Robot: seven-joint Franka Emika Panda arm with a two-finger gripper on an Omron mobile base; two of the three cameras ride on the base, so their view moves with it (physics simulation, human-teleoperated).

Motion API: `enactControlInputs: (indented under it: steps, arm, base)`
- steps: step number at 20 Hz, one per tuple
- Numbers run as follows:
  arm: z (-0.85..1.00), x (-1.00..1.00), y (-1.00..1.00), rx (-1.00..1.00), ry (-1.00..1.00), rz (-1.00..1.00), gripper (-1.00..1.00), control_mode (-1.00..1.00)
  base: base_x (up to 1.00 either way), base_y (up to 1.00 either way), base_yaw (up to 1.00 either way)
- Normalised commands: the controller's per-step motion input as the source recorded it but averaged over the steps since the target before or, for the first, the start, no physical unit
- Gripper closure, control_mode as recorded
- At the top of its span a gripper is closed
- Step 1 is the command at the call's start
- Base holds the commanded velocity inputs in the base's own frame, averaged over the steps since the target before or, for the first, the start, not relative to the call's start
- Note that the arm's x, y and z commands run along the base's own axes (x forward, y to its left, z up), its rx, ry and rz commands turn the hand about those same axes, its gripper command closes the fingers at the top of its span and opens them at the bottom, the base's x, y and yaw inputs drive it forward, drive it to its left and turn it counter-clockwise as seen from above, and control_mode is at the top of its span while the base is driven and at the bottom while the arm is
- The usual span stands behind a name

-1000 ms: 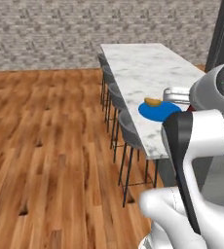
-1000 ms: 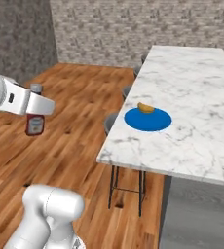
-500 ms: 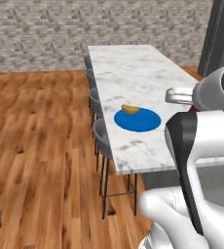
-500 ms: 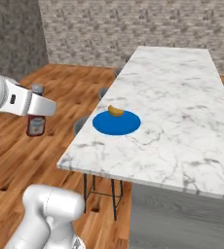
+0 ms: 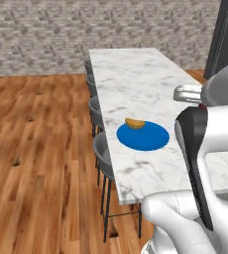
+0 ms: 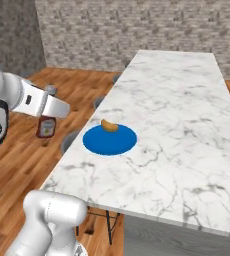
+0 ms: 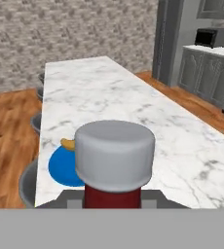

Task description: Move the hot dog bun to the plate on the dining table and place the condiment next to that plate. Then navigate to the fridge and take the sausage and place it on the plate as well.

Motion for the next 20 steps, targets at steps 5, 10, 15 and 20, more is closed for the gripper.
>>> enactControlInputs:
  steps: [5,10,15,20]
  arm:
    - [-0.49,0.24,-1.0,0.14,0.0,0.2,1.0,-1.0]
    - [-0.61,0.42,-0.93,0.08,-0.02,0.27,1.0,-1.0]
    - [-0.61,0.45,-0.43,0.0,-0.13,0.27,1.0,-1.0]
    - [-0.5,0.62,-0.13,0.0,-0.06,0.26,1.0,-1.0]
  base:
    - [0.0,0.0,0.0]
    - [0.0,0.0,0.0]
    - [0.0,0.0,0.0]
    - [0.0,0.0,0.0]
